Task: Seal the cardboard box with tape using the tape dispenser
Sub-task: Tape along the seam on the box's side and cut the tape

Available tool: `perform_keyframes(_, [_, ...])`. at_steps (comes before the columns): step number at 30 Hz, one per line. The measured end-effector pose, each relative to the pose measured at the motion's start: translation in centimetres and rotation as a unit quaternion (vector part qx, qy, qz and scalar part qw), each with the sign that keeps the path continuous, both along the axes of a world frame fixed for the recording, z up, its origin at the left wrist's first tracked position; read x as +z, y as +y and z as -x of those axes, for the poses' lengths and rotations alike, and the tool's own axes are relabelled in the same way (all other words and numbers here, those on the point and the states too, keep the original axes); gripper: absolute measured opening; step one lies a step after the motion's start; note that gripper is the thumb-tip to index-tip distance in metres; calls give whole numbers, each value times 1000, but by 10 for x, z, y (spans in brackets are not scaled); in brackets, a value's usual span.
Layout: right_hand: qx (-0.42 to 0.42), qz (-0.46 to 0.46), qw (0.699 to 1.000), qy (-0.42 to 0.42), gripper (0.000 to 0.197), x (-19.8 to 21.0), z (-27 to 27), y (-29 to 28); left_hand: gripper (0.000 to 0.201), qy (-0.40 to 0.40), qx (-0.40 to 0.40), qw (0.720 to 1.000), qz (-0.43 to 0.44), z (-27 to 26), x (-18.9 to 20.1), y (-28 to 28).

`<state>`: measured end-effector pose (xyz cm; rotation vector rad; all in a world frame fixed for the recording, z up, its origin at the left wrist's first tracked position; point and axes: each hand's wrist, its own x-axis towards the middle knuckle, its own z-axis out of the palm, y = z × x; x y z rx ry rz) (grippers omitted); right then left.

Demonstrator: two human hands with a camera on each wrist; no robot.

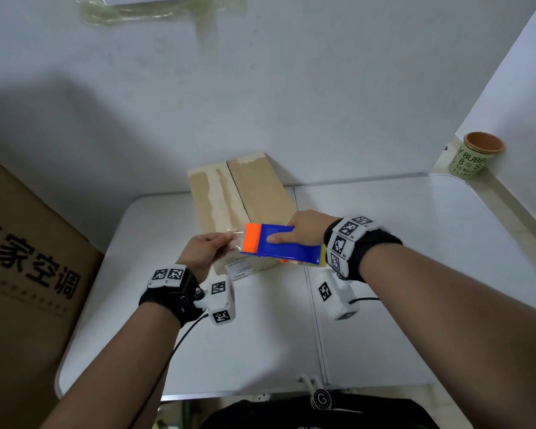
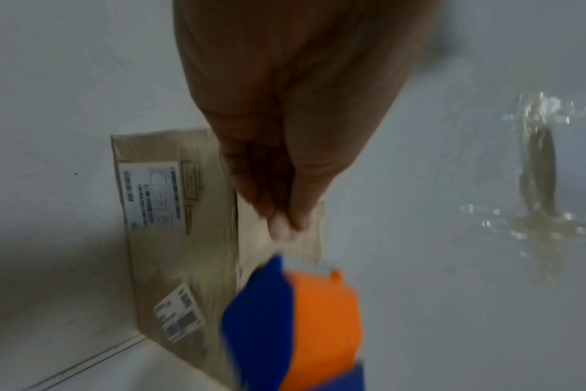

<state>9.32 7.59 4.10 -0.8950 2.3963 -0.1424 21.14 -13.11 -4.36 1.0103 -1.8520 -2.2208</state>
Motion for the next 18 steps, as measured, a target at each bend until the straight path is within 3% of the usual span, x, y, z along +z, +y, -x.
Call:
perform_keyframes(3, [2,-35,999,33,59,7,9,8,14,-14,83,996,27,-23,-9,-25])
perform_keyframes(11, [31,-94,987,125,57,17,-1,-14,14,7,155,984,93,-45,-17,-8])
perform_keyframes(18, [53,-111,976,179,57,8,-19,-34,19,-7,206,976,68,-60,-33,2])
